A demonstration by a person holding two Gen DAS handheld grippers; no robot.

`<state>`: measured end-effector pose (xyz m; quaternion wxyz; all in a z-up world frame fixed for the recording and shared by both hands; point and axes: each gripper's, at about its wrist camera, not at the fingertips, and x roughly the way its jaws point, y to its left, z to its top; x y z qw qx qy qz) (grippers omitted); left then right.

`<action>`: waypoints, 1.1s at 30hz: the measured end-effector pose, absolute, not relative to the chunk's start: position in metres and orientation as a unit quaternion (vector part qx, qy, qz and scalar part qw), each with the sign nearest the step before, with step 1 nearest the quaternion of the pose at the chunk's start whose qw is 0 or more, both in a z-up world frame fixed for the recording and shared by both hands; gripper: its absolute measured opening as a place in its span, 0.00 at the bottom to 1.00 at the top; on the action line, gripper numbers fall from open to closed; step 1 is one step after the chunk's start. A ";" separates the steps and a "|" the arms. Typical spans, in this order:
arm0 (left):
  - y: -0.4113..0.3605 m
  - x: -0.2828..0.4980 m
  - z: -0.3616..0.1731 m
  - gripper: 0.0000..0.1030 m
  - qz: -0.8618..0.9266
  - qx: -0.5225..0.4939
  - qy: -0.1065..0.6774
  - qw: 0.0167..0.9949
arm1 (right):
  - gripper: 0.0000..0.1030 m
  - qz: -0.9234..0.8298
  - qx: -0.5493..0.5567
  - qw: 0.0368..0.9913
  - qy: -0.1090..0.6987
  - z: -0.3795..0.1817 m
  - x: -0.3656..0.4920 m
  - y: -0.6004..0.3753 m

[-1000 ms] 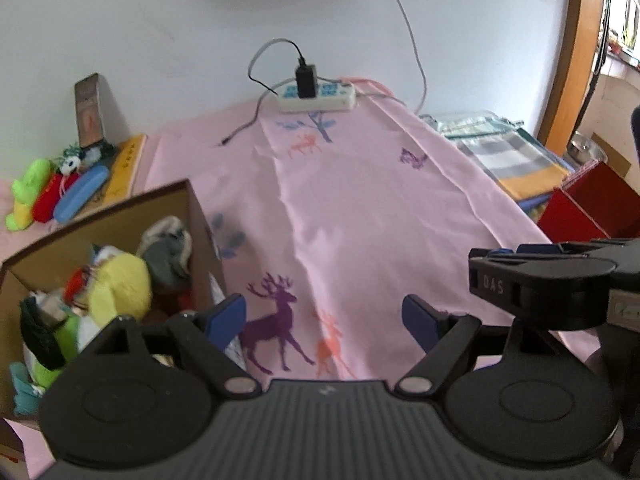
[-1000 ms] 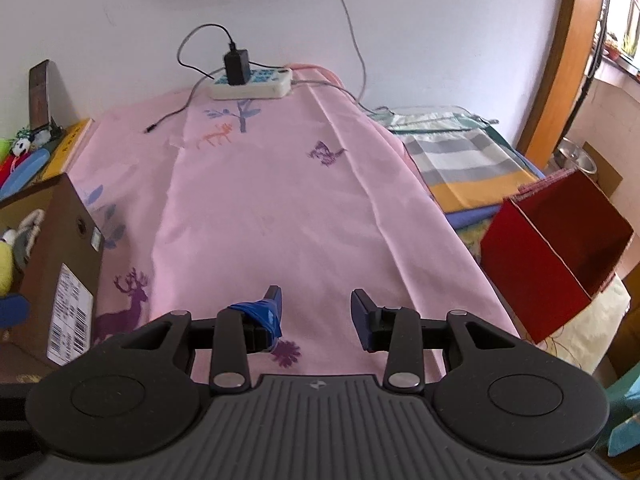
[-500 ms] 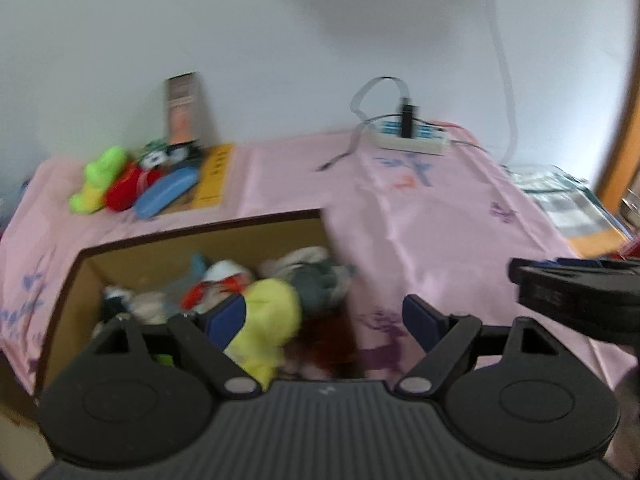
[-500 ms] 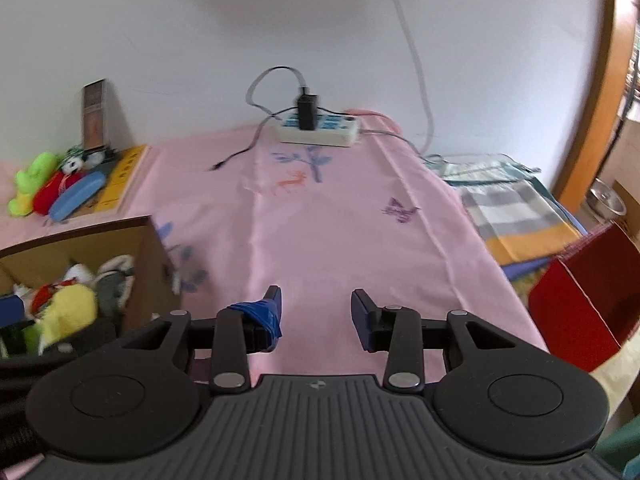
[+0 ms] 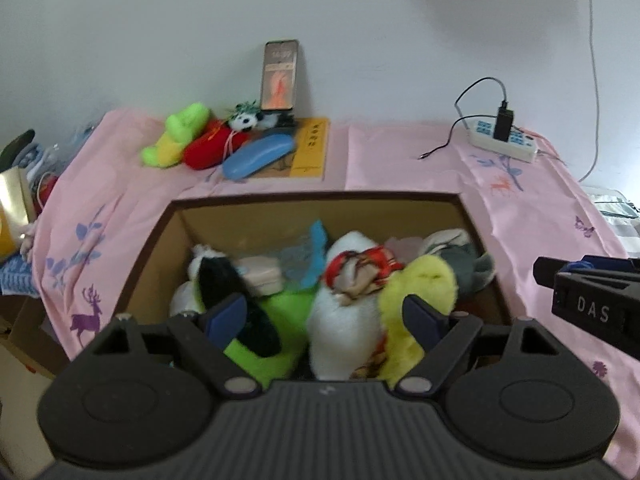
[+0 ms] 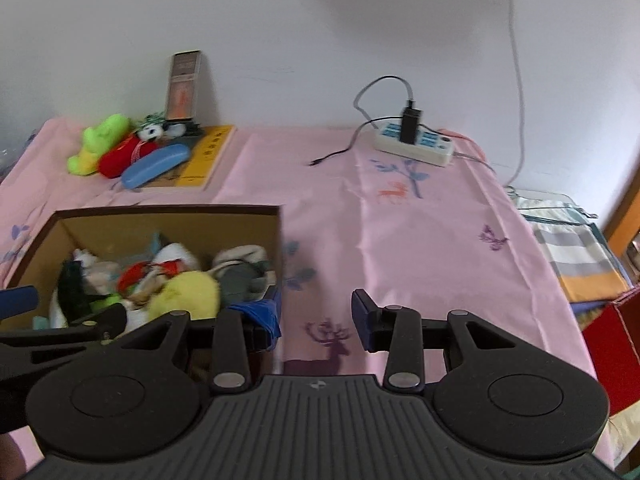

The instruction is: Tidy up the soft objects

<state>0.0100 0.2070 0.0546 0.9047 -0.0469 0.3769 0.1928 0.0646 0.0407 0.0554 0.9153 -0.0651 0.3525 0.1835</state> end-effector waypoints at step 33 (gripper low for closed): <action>0.189 0.005 0.039 0.82 0.159 -0.047 0.385 0.908 | 0.22 0.201 -0.049 0.913 0.351 0.049 0.048 0.031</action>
